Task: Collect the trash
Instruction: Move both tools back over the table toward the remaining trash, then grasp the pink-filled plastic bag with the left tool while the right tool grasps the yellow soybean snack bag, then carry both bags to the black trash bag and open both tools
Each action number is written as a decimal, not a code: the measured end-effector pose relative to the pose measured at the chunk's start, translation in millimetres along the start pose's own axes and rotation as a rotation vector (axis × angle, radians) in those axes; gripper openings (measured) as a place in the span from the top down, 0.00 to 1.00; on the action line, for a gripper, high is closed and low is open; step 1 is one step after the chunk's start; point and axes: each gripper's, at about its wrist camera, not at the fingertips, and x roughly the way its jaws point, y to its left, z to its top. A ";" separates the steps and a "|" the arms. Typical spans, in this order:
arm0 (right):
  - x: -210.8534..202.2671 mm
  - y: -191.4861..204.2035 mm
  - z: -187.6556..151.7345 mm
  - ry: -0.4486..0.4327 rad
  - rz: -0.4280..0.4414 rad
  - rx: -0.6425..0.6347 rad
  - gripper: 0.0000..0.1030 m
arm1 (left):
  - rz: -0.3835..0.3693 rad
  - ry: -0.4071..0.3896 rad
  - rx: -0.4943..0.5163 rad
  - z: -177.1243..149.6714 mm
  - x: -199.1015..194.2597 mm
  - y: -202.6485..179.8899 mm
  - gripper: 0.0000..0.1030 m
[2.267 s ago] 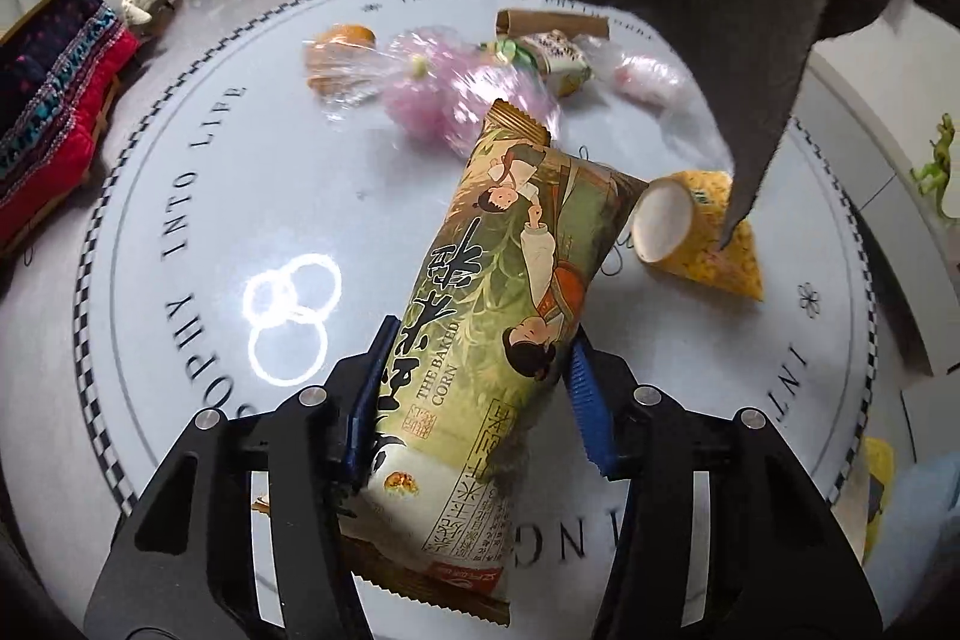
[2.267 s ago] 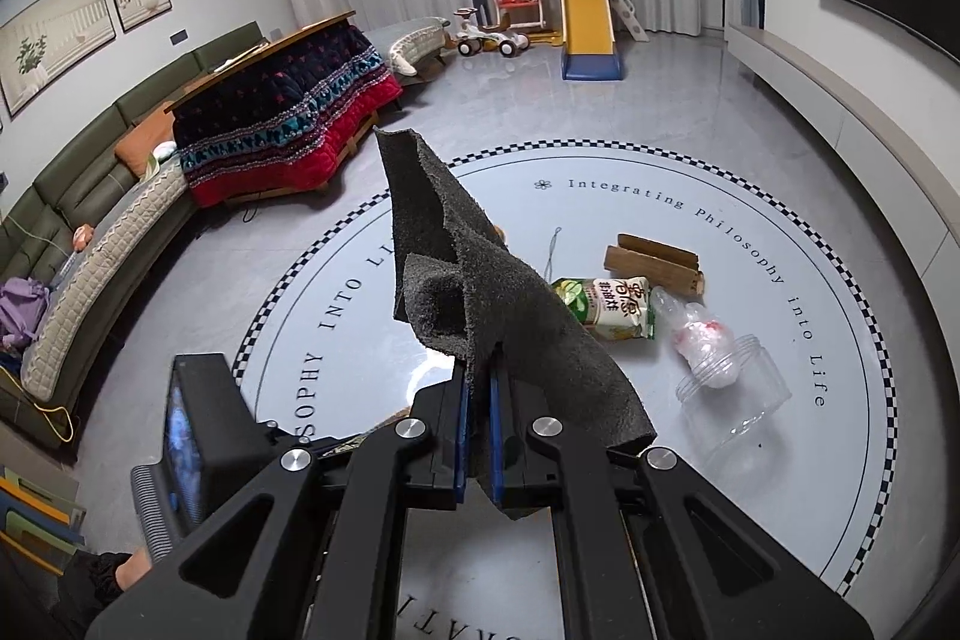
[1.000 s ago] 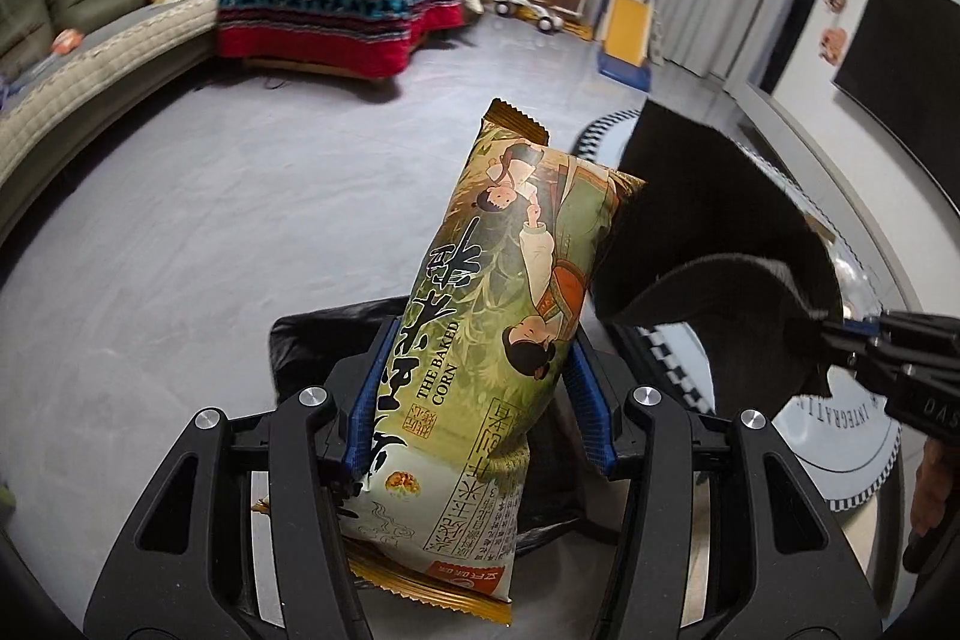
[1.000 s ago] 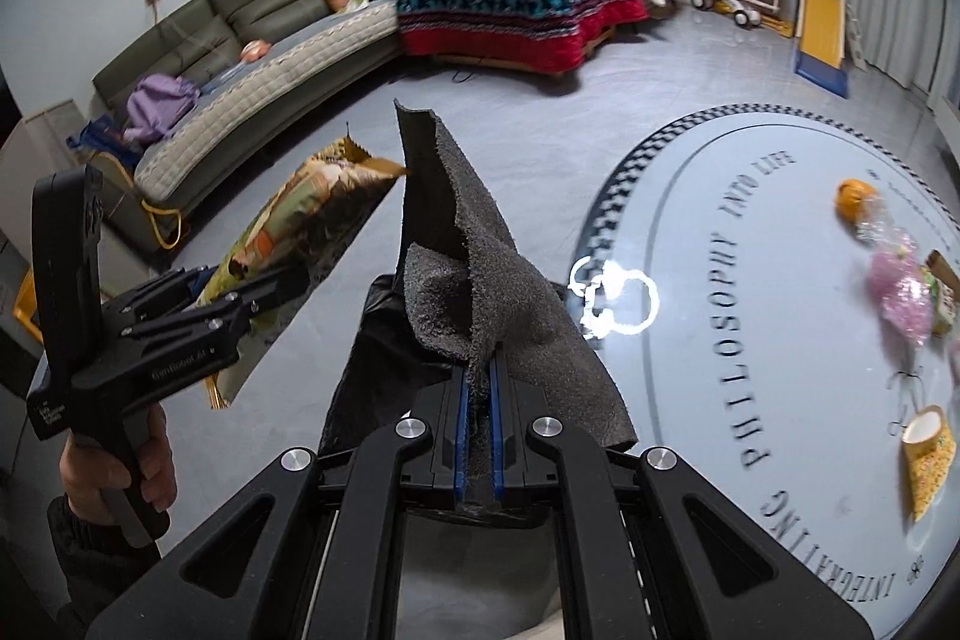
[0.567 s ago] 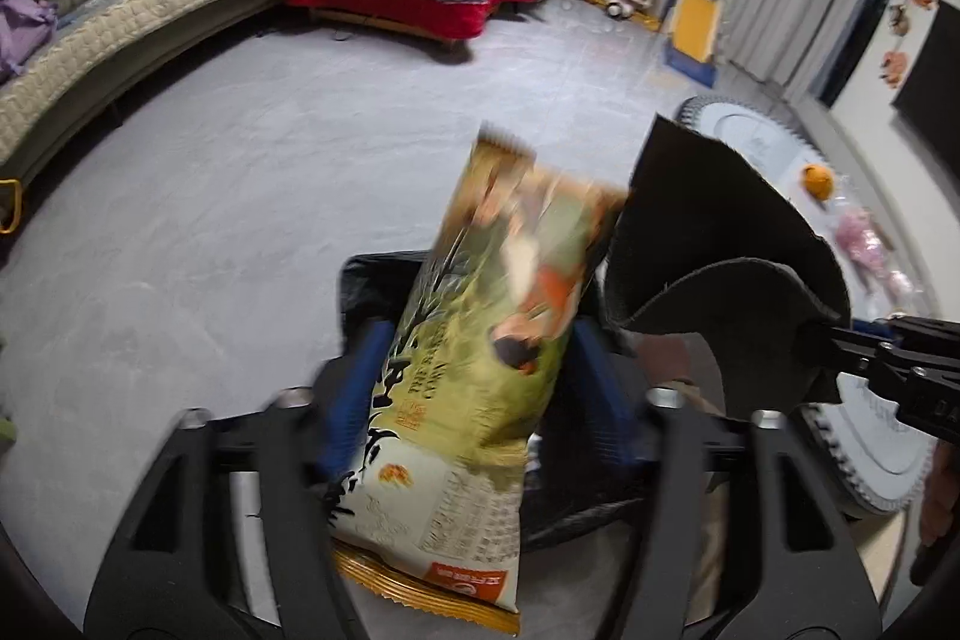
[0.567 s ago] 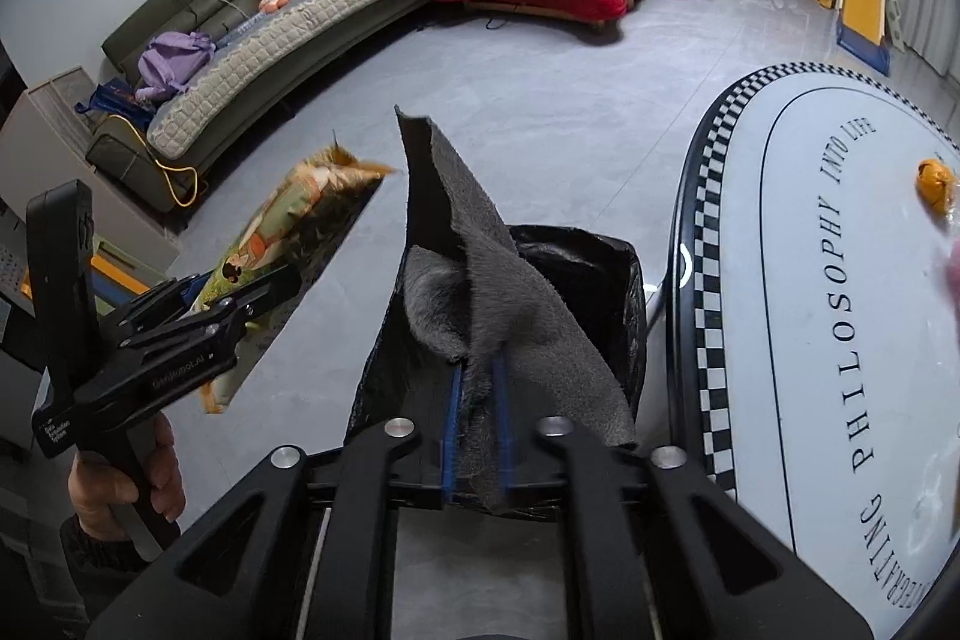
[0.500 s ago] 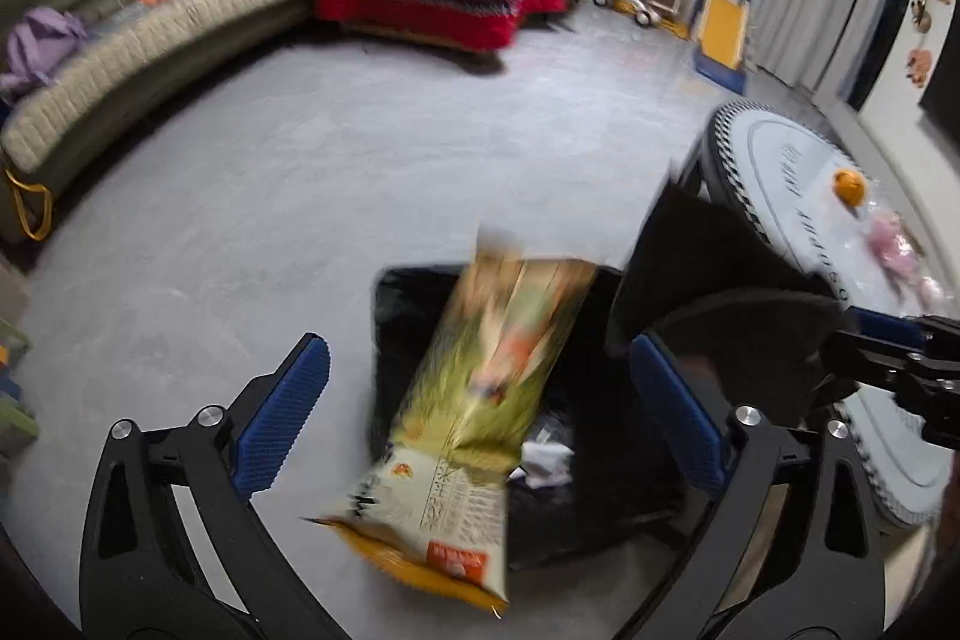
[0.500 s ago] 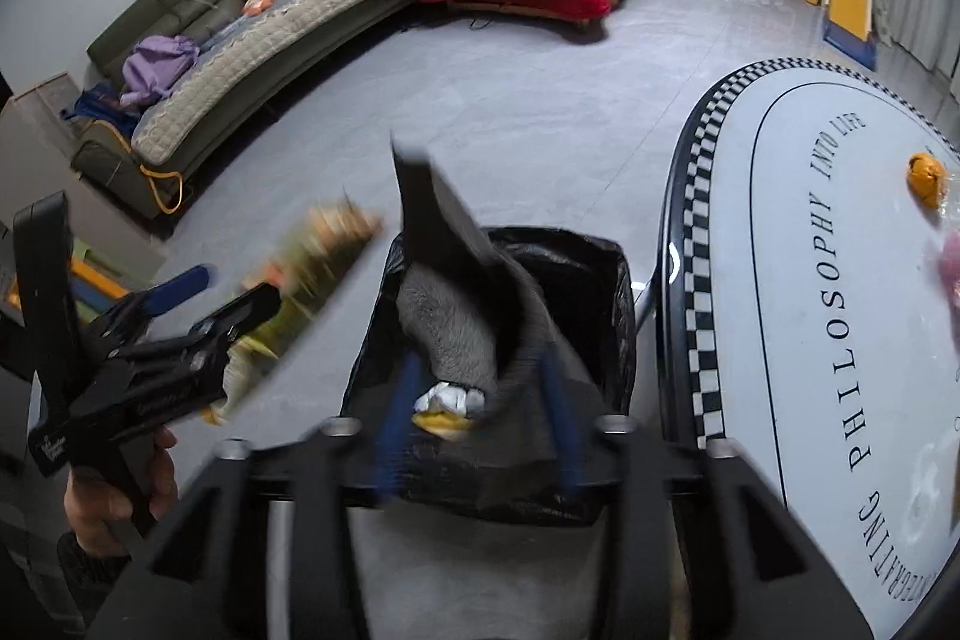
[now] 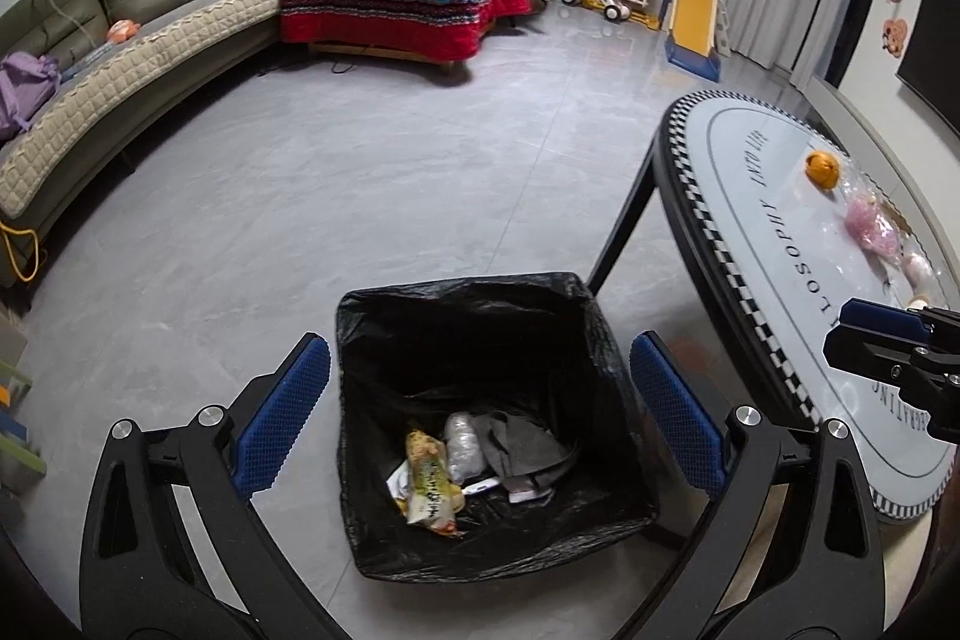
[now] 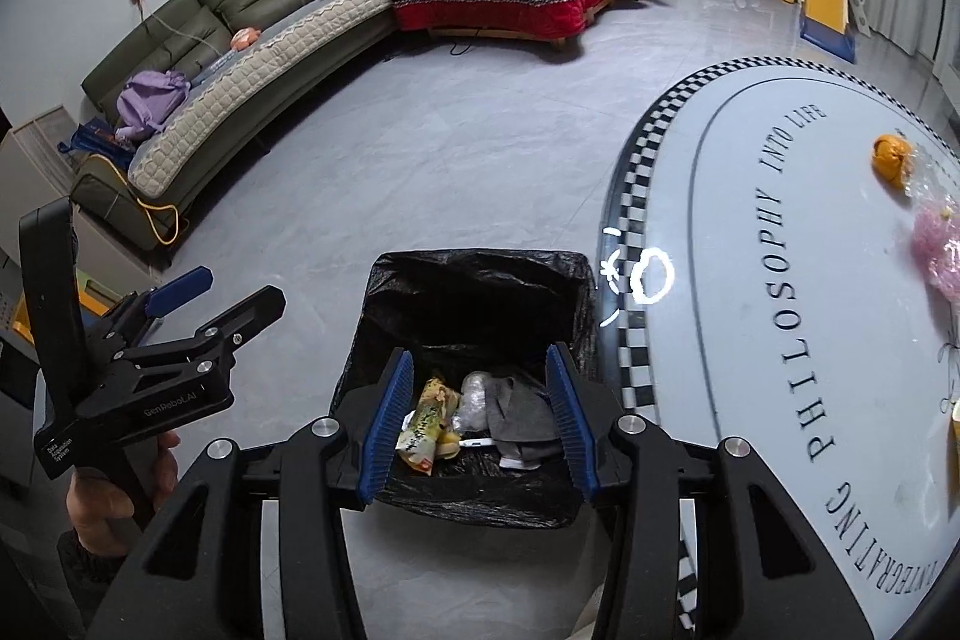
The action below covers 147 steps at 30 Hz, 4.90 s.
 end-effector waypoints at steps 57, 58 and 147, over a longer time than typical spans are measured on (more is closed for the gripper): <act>-74.1 -354.7 -71.9 -0.062 -0.404 0.316 0.63 | -0.304 0.280 0.286 77.5 169.0 -478.6 0.06; -74.8 -355.6 -72.8 -0.065 -0.397 0.318 0.63 | -0.305 0.284 0.271 80.7 174.4 -480.1 0.06; 16.0 60.8 0.6 -0.006 0.024 -0.114 0.42 | 0.159 0.081 -0.018 -50.5 -6.7 9.4 0.06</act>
